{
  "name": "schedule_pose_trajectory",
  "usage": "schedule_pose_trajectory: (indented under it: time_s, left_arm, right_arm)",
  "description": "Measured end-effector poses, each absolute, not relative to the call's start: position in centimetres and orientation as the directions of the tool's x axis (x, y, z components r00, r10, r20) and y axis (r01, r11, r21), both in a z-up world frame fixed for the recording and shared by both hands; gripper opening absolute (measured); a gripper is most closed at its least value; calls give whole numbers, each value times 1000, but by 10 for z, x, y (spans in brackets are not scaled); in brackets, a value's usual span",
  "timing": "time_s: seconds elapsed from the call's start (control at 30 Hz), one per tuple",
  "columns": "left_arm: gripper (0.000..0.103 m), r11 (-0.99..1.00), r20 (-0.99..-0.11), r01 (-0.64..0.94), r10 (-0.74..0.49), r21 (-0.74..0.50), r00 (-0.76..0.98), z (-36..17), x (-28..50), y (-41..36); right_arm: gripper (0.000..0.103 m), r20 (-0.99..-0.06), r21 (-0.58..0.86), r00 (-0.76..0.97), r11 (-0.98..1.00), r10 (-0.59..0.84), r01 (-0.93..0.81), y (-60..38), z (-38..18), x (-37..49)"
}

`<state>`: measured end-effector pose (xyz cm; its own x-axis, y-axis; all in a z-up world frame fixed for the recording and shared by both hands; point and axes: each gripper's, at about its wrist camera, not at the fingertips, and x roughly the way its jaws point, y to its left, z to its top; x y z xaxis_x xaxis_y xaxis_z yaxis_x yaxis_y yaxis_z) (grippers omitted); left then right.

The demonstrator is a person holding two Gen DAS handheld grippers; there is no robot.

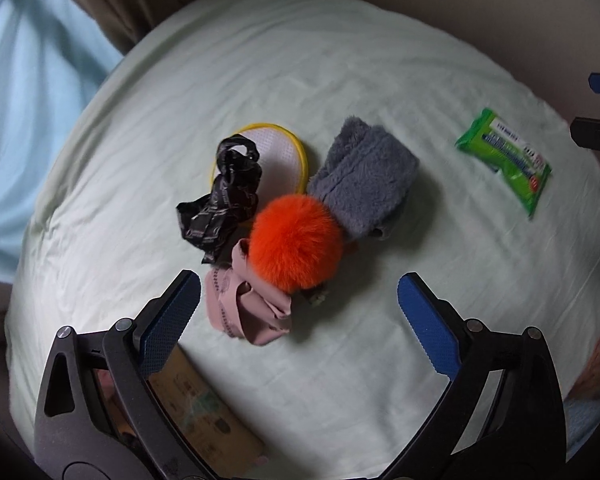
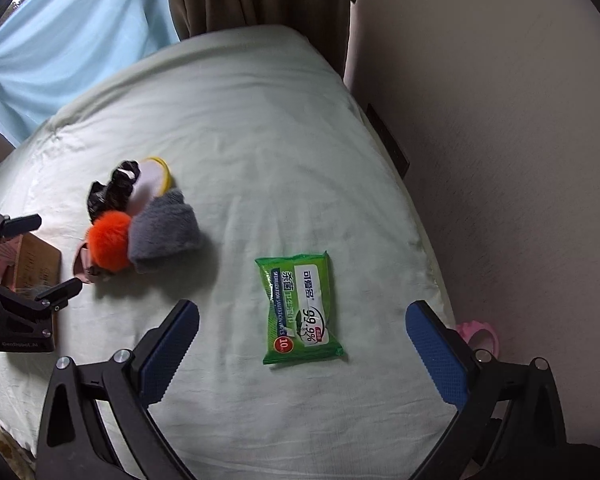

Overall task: Organize soft objects
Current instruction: 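Grasp the orange pompom with the left tool while the right tool grasps the green wipes pack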

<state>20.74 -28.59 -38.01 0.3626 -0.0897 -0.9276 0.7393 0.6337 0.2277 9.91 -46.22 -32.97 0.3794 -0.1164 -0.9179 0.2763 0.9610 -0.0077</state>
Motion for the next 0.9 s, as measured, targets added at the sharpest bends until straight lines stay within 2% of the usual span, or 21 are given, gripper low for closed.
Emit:
schedule_pose_trajectory:
  time_s: [0.1, 0.27, 0.4, 0.47, 0.67, 0.77, 0.83, 0.9]
  left_arm:
    - [96, 593, -933, 766, -66, 249, 354, -399, 219, -293]
    - [86, 520, -939, 813, -57, 261, 338, -425, 232, -305]
    - [82, 503, -950, 831, -58, 238, 307, -441, 242, -310]
    - [74, 495, -955, 839, -53, 228, 291, -450, 246, -313]
    - [50, 471, -967, 857, -35, 206, 252, -469, 253, -315]
    - [42, 480, -970, 855, -39, 194, 242, -471, 259, -316]
    - [38, 493, -972, 851, -43, 180, 231, -472, 265, -315]
    - [36, 504, -973, 846, -44, 175, 228, -471, 268, -314]
  right_arm:
    - [103, -929, -16, 351, 960, -117, 278, -469, -350, 107]
    - [103, -945, -34, 308, 966, -115, 258, -474, -383, 122]
    - [103, -957, -39, 270, 967, -109, 252, -473, -406, 132]
    - [101, -962, -35, 255, 968, -101, 249, -474, -416, 137]
    - [75, -982, -18, 181, 971, -63, 240, -477, -449, 147]
    - [59, -987, -19, 152, 971, -57, 240, -477, -458, 150]
    - [56, -986, -25, 152, 970, -63, 244, -476, -458, 151]
    - [46, -986, -19, 157, 970, -59, 243, -474, -457, 150]
